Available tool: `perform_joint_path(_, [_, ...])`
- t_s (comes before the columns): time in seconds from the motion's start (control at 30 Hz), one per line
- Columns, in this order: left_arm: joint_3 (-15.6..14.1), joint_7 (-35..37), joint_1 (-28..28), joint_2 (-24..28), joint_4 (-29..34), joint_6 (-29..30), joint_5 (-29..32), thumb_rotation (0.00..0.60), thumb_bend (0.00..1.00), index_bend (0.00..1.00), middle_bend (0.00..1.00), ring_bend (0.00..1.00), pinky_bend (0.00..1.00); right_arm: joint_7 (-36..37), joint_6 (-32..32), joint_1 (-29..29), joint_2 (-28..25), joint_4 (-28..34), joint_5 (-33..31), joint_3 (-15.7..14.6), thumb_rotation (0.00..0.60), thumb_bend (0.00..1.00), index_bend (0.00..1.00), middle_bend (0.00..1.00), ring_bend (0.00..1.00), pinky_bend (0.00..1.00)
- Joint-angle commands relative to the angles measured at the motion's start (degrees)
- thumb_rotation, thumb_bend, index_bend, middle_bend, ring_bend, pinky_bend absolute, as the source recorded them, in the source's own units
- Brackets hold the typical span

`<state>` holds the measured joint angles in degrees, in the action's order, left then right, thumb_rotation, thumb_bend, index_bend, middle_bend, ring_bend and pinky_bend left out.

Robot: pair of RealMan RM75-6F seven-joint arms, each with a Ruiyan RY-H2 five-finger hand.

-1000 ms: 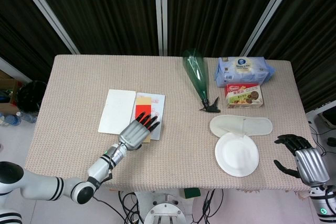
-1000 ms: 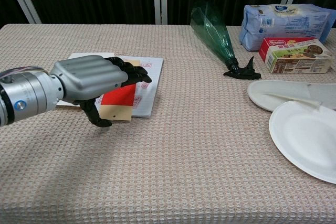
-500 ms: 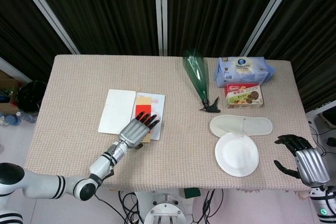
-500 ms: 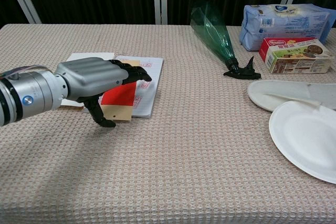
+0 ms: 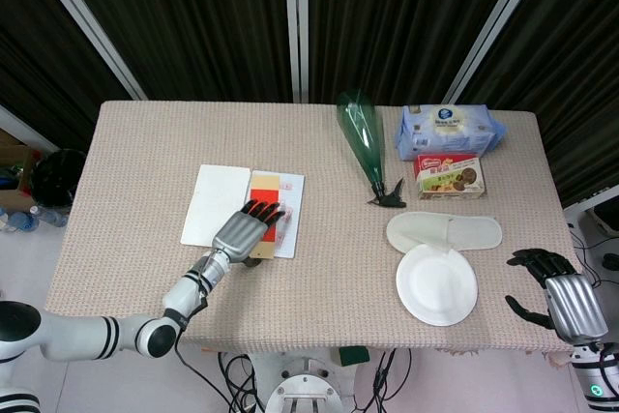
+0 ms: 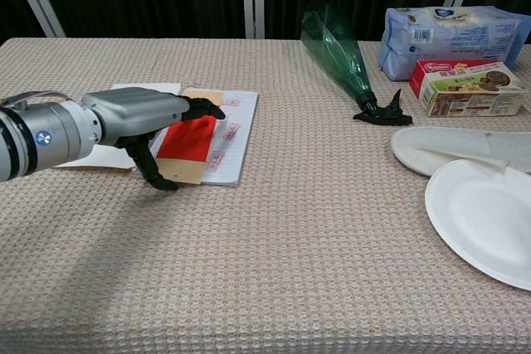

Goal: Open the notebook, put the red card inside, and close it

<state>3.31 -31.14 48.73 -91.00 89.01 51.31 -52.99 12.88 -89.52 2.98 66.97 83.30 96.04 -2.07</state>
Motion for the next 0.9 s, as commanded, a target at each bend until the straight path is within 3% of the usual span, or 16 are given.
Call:
perform_joint_path(0.03, [0.1, 0.4, -0.3, 0.5, 0.0, 0.1, 0.5, 0.6, 0.15, 0.04, 0.0, 0.0, 0.05, 0.0, 0.0, 0.0, 0.0, 0.0, 0.0, 0.0, 0.6, 0.17, 0.36, 0.27, 0.21, 0.27])
perform_joint_path(0.57, [-0.1, 0.8, -0.6, 1.9, 0.0, -0.3, 2.4, 0.6, 0.15, 0.04, 0.0, 0.0, 0.06, -0.4, -0.1, 0.0, -0.1, 0.4, 0.0, 0.0, 0.6, 0.17, 0.36, 0.27, 0.21, 0.27])
perform_joint_path(0.83, [-1.3, -0.6, 0.2, 7.4, 7.8, -2.0, 2.3, 0.6, 0.15, 0.06, 0.0, 0.0, 0.06, 0.0, -0.1, -0.1, -0.1, 0.0, 0.0, 0.0, 0.6, 0.17, 0.36, 0.27, 0.21, 0.27])
perform_joint_path(0.9, [-1.3, -0.6, 1.0, 8.8, 9.5, -3.3, 2.6, 0.6, 0.2, 0.06, 0.0, 0.0, 0.05, 0.1, -0.2, -0.3, -0.1, -0.1, -0.2, 0.0, 0.6, 0.17, 0.36, 0.27, 0.21, 0.27])
